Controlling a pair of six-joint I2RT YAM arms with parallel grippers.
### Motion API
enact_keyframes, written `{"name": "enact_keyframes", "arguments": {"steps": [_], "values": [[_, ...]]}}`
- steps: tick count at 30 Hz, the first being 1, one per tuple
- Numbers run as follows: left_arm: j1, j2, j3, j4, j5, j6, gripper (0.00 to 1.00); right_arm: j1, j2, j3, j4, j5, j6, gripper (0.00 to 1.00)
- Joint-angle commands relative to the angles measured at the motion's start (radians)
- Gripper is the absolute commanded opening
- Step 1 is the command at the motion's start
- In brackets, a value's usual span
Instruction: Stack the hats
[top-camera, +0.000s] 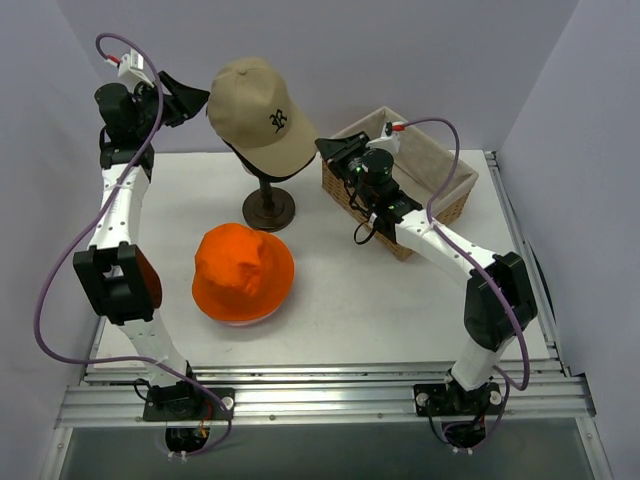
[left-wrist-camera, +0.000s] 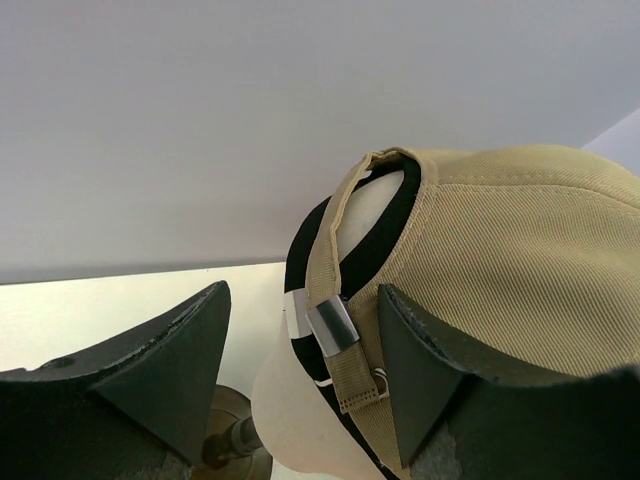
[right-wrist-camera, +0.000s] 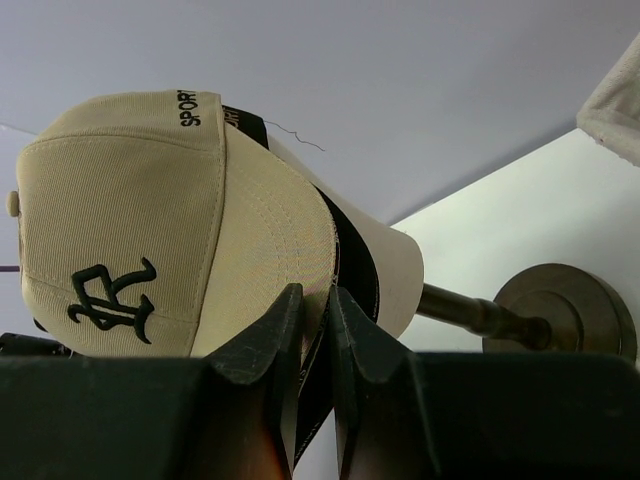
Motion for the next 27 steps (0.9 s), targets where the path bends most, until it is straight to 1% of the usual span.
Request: {"name": "enact_keyframes", "arguments": {"steps": [1,10,27], "values": [[-0.028,0.041,0.02,-0.009,0.001,0.024,0.69,0.011,-0.039,-0.001,0.057,0.002,-0.009,0.0],[-0.03,0.073,0.022,-0.015,-0.001,0.03,0.69,0.011,-0.034,-0.016,0.059,0.002,-0.016,0.0],[-0.031,0.078,0.008,-0.018,-0.01,0.04,0.69,0.023,0.007,-0.055,0.08,-0.026,-0.02,0.0]]}}
